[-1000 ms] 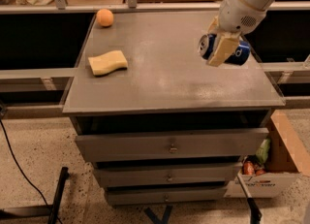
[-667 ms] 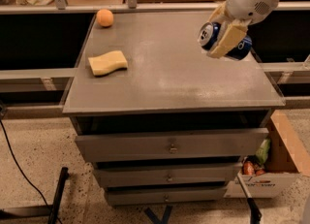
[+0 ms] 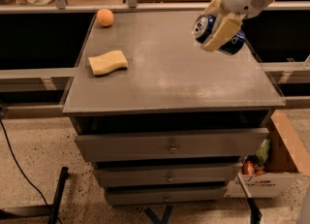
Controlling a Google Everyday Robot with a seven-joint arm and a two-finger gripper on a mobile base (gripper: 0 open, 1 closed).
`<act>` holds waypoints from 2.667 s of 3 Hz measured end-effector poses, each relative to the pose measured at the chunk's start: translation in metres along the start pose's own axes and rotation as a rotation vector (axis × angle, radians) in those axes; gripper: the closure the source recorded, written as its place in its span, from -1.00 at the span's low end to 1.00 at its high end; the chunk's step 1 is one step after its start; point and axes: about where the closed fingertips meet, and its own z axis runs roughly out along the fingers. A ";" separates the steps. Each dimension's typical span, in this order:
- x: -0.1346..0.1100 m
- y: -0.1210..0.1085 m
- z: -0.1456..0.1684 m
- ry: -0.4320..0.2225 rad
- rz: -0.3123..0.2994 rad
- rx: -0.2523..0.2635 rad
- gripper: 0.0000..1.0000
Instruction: Place pepsi can upright
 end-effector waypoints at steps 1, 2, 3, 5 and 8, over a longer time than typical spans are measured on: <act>-0.001 -0.003 -0.001 -0.040 -0.001 0.045 1.00; 0.005 -0.011 -0.006 -0.145 0.009 0.106 1.00; 0.012 -0.021 -0.005 -0.293 0.022 0.135 1.00; 0.029 -0.029 0.012 -0.547 0.050 0.112 1.00; 0.064 -0.017 0.011 -0.760 0.126 0.148 1.00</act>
Offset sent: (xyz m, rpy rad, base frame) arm 0.0153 -0.0225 0.0125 0.3128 -0.1169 -0.0445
